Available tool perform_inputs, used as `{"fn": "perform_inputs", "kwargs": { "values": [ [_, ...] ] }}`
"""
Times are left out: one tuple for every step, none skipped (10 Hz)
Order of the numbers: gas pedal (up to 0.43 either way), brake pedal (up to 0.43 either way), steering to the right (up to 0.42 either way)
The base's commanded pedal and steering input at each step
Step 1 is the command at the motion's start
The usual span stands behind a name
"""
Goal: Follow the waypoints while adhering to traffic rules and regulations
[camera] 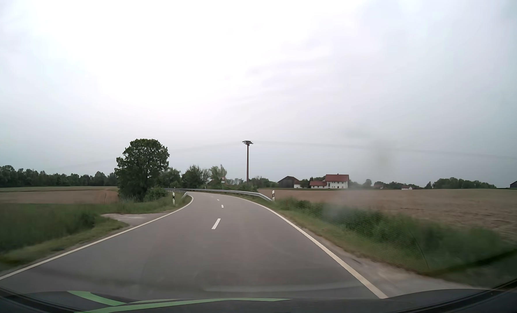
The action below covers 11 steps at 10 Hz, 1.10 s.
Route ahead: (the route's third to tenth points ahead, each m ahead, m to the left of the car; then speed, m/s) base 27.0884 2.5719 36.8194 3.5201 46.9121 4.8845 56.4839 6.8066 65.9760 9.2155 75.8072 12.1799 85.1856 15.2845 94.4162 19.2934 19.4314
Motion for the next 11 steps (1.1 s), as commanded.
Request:
{"fn": "perform_inputs", "kwargs": {
  "values": [
    [0.079, 0.000, -0.027],
    [0.079, 0.000, -0.026],
    [0.079, 0.000, -0.025],
    [0.079, 0.000, -0.024],
    [0.079, 0.000, -0.023],
    [0.079, 0.000, -0.023],
    [0.079, 0.000, -0.023],
    [0.079, 0.000, -0.023],
    [0.079, 0.000, -0.023],
    [0.079, 0.000, -0.023],
    [0.079, 0.000, -0.023]
  ]
}}
